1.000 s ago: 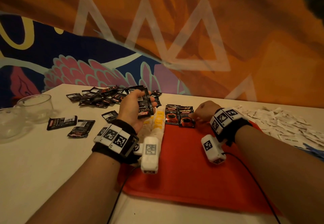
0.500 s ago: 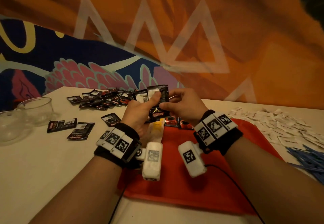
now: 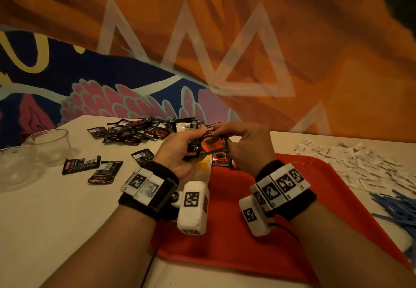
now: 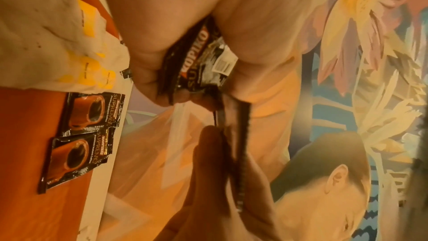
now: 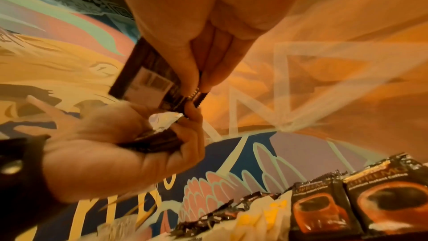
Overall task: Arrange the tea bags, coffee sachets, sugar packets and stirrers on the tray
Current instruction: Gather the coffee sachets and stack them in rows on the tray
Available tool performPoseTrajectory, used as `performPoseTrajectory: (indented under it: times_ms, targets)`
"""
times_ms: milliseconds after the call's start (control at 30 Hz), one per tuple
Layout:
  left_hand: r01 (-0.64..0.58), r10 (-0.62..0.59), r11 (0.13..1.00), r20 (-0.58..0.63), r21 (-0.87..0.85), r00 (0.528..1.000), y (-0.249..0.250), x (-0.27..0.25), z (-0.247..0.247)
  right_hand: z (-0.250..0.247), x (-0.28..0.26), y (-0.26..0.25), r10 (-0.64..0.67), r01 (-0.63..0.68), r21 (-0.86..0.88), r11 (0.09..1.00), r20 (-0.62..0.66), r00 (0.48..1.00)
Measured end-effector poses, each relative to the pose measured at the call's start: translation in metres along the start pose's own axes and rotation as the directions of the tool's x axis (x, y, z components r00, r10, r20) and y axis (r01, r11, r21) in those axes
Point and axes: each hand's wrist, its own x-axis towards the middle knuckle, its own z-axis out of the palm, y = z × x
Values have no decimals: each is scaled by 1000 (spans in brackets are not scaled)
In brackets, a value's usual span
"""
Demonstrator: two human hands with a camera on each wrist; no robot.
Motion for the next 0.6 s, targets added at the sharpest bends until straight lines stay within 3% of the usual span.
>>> performPoseTrajectory:
  times_ms: [100,200,267,467,600]
  targets:
    - [-116,116,993,-75,5,990,-1,3,0,-3,0,5,53,-54,48,997,22,998]
    - [-207,213,976,-133,63,968,-5,7,1,-4,0,10,331,-326,287,901,33,943]
    - [-244,255,965,-132,95,958,-7,7,3,-5,-2,10,436,-453,306,837,128,891]
    - [-293,298,953,-67,76,952,-7,4,6,-9,-2,10,400,-416,148,897,122,908]
    - [-387,396,910,-38,148,918,-8,2,8,-13,-3,8,375,-379,30,925,101,922]
